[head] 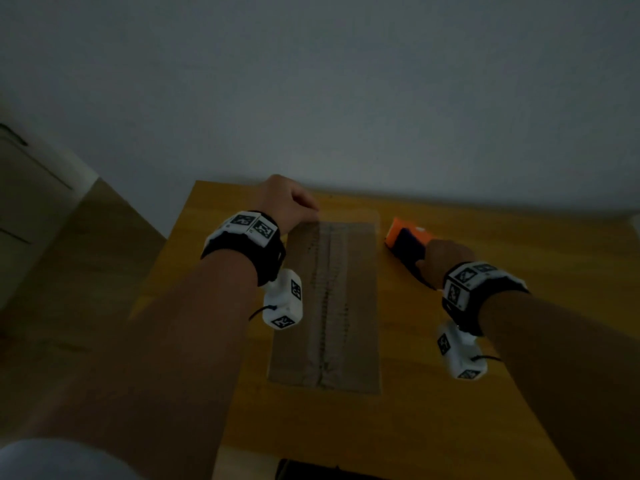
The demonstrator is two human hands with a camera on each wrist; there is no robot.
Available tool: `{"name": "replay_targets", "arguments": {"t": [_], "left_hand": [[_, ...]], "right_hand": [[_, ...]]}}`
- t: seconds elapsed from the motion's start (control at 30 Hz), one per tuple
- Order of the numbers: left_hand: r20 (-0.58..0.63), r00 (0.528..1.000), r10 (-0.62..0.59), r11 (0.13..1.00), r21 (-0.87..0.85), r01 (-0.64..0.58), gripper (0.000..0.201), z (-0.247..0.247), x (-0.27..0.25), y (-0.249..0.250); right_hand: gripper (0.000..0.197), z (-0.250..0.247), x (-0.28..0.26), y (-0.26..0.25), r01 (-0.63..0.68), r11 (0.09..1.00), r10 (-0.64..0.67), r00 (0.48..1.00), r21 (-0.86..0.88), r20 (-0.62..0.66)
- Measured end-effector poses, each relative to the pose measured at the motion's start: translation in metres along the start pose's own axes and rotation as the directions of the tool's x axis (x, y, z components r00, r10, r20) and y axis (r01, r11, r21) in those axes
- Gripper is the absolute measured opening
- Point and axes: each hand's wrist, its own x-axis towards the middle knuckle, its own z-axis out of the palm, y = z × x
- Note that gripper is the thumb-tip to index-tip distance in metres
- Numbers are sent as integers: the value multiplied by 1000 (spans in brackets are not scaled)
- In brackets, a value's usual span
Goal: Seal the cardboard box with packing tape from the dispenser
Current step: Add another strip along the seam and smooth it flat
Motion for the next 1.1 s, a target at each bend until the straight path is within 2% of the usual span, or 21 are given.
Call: {"name": "replay_targets", "arguments": {"t": [0.07,0.13,0.2,0.27,0.3,0.33,0.4,0.47,0.53,0.6,0.7,0.8,1.0,1.1], "left_hand": [[26,1000,14,1000,8,-15,10,1,1,0],[48,999,19,999,30,-20,11,3,1,1],[53,999,14,998,55,-17,10,4,2,1],[60,998,11,997,75,-15,11,4,1,2],[65,998,11,996,83,-17,12,4,1,3],[72,997,15,995,93,-21,14,3,1,4],[96,995,28,991,130,-40,16,1,0,8],[120,992,39,985,164,-58,18,-3,-1,11],[127,991,40,979,191,-64,19,-6,0,14],[142,989,39,974,214,-69,19,-7,0,16],[163,986,33,970,233,-71,18,-6,-1,17],[168,985,30,971,228,-68,21,-5,-1,16],[226,973,48,959,262,-108,22,-4,-1,13],[222,975,17,958,275,-79,25,-8,-4,6]], "right_hand": [[59,2,3,-3,19,999,-21,998,34,54],[77,3,7,-4,4,997,-14,989,71,145],[91,6,11,-5,60,994,-73,988,96,137],[91,10,14,-4,93,995,-97,989,37,115],[84,8,11,-4,76,997,-77,988,9,134],[68,3,10,-3,51,999,-50,992,1,120],[33,-18,2,-7,45,999,-46,999,6,11],[35,-43,-2,-11,130,992,-129,975,-7,-180],[31,-67,-11,-23,282,959,-252,893,29,-373],[31,-85,-21,-42,451,891,-388,813,48,-434],[31,-90,-30,-71,553,830,-544,778,-69,-313],[30,-79,-28,-82,583,803,-596,773,-125,-217],[32,-77,-22,-86,556,829,-558,811,-63,-177],[34,-79,-20,-85,512,859,-509,847,-22,-151]]}}
